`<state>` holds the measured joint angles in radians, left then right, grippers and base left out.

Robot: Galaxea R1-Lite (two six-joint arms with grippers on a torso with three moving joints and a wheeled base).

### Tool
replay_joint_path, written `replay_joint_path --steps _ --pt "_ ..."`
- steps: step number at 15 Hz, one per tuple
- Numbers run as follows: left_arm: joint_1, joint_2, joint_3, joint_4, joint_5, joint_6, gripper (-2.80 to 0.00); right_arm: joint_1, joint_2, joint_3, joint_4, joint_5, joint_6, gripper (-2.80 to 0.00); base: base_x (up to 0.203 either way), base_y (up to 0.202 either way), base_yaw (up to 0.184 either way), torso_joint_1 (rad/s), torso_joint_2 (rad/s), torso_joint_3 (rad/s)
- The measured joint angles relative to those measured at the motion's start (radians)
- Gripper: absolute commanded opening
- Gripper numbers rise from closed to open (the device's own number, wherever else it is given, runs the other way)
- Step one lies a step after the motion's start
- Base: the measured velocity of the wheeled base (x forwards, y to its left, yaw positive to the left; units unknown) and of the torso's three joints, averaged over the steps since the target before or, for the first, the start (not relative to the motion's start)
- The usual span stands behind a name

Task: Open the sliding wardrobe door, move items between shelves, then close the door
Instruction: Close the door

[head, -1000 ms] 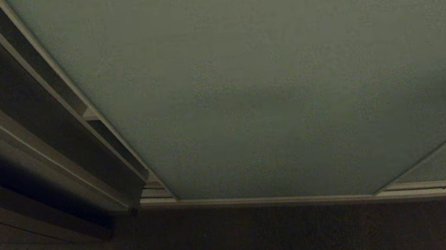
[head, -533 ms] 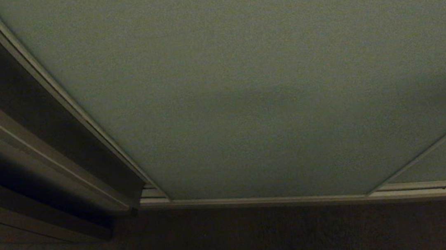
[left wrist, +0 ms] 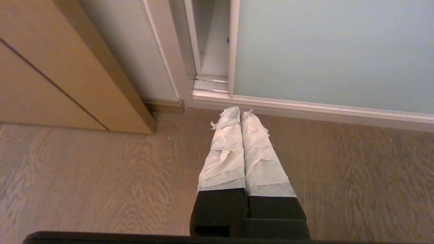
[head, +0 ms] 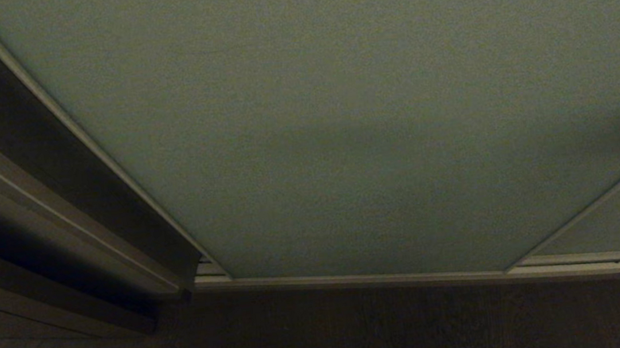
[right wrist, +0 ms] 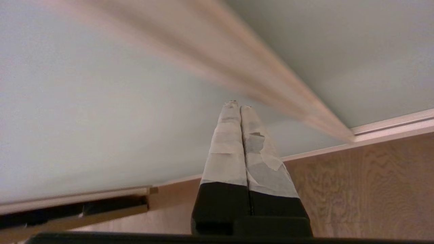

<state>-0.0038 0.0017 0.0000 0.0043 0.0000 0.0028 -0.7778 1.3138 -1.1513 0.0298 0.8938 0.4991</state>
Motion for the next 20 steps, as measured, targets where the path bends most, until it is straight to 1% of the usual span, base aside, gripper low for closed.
replay_joint_path --steps 3,7,11,13,15,18,20 --pt "0.0 0.0 0.0 0.0 0.0 0.0 -2.8 0.022 -0.011 0.004 0.0 -0.001 0.001 -2.8 0.0 0.0 0.0 0.0 0.0 0.0" --pt "0.0 0.0 0.0 0.0 0.0 0.0 -2.8 0.007 -0.038 0.024 -0.001 -0.002 -0.002 -2.8 0.0 0.0 0.0 0.0 0.0 0.0" --pt "-0.001 0.0 0.0 0.0 0.0 0.001 -2.8 -0.086 -0.067 0.058 0.0 -0.002 -0.068 -2.8 0.0 0.0 0.0 0.0 0.0 0.0" --pt "0.0 0.0 0.0 0.0 0.0 0.0 -2.8 -0.132 -0.076 0.061 0.0 -0.003 -0.074 -2.8 0.0 0.0 0.0 0.0 0.0 0.0" --pt "0.0 0.0 0.0 0.0 0.0 0.0 -2.8 -0.154 -0.078 0.061 -0.018 -0.004 -0.081 -2.8 0.0 0.0 0.0 0.0 0.0 0.0" --pt "-0.001 0.0 0.0 0.0 0.0 0.0 -2.8 -0.145 -0.036 0.051 -0.055 -0.008 -0.083 -2.8 0.0 0.0 0.0 0.0 0.0 0.0" --pt "-0.001 0.0 0.0 0.0 0.0 0.0 -2.8 -0.106 0.015 0.019 -0.05 -0.008 -0.076 -2.8 0.0 0.0 0.0 0.0 0.0 0.0"
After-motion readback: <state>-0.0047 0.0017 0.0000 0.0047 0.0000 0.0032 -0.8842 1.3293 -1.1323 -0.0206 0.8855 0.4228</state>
